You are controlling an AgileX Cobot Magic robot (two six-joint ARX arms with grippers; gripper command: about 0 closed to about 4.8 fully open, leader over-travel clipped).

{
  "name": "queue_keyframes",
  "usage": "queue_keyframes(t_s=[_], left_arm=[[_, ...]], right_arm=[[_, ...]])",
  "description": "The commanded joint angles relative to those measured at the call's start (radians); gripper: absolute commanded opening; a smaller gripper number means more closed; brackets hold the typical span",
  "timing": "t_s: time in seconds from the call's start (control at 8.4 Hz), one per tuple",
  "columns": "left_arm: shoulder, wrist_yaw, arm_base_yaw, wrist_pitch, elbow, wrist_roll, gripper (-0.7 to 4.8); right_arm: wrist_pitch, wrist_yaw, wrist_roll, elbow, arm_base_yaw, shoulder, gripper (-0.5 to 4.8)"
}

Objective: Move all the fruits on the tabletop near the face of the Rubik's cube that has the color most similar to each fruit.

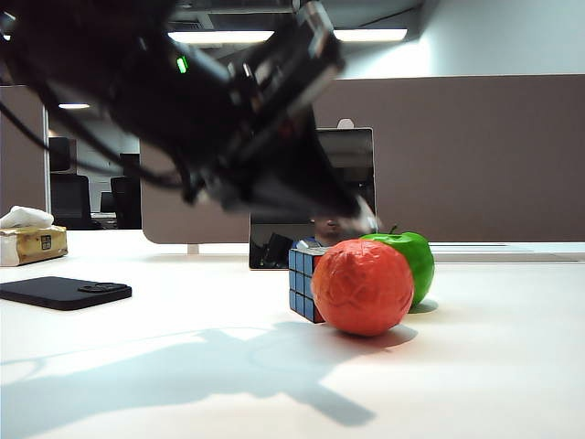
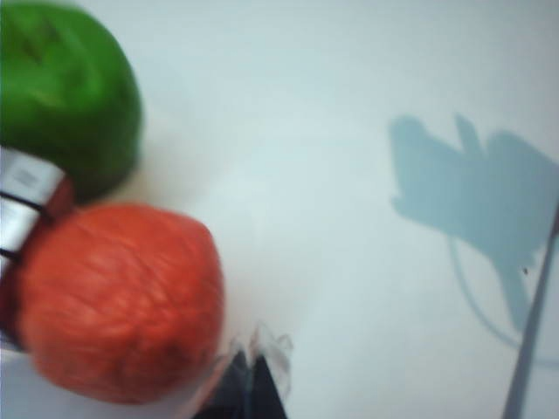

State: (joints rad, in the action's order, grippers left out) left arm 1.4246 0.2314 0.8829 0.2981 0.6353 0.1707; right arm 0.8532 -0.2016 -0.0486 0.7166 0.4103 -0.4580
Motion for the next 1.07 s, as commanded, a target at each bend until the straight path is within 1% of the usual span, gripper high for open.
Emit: queue_keyframes(t_s=[0.12, 0.24, 0.36, 0.48, 0.6, 0.71, 0.83, 0.95, 1.07], left_arm=[[-0.500, -0.441, -0.021, -0.310, 0.000, -0.138, -0.05], [-0.645, -0.492, -0.064, -0.430, -0.006, -0.190, -0.05], [-0.658, -0.488, -0.078, -0.436, -0.015, -0.190, -0.05], [-0.724, -0.469, -0.142, -0.440, -0.060, -0.188, -0.05], [-0.832, -0.430, -0.225, -0.447, -0.124, -0.152, -0.05], [-0.929, -0.418, -0.270, -0.463, -0.165, -0.137, -0.05], [-0.994, -0.417, -0.294, -0.478, -0.185, -0.136, -0.05], [-1.096, -0.427, -0.312, -0.514, -0.215, -0.136, -0.05], [-1.292, -0.476, -0.313, -0.611, -0.265, -0.137, -0.05]], right_arm=[[-0.013, 0.385, 0.054, 0.005, 0.000, 0.230, -0.01], [-0.013, 0.447, 0.083, -0.005, 0.001, 0.382, -0.01], [-0.013, 0.447, 0.083, -0.012, 0.001, 0.395, -0.01], [-0.025, 0.442, 0.083, -0.058, 0.001, 0.442, -0.01], [-0.130, 0.439, 0.092, -0.116, 0.001, 0.452, -0.01], [-0.253, 0.418, 0.098, -0.172, 0.001, 0.452, -0.01], [-0.333, 0.399, 0.098, -0.210, 0.001, 0.455, -0.01], [-0.473, 0.398, 0.098, -0.278, 0.001, 0.451, -0.01], [-0.721, 0.397, 0.098, -0.444, -0.005, 0.451, -0.01]])
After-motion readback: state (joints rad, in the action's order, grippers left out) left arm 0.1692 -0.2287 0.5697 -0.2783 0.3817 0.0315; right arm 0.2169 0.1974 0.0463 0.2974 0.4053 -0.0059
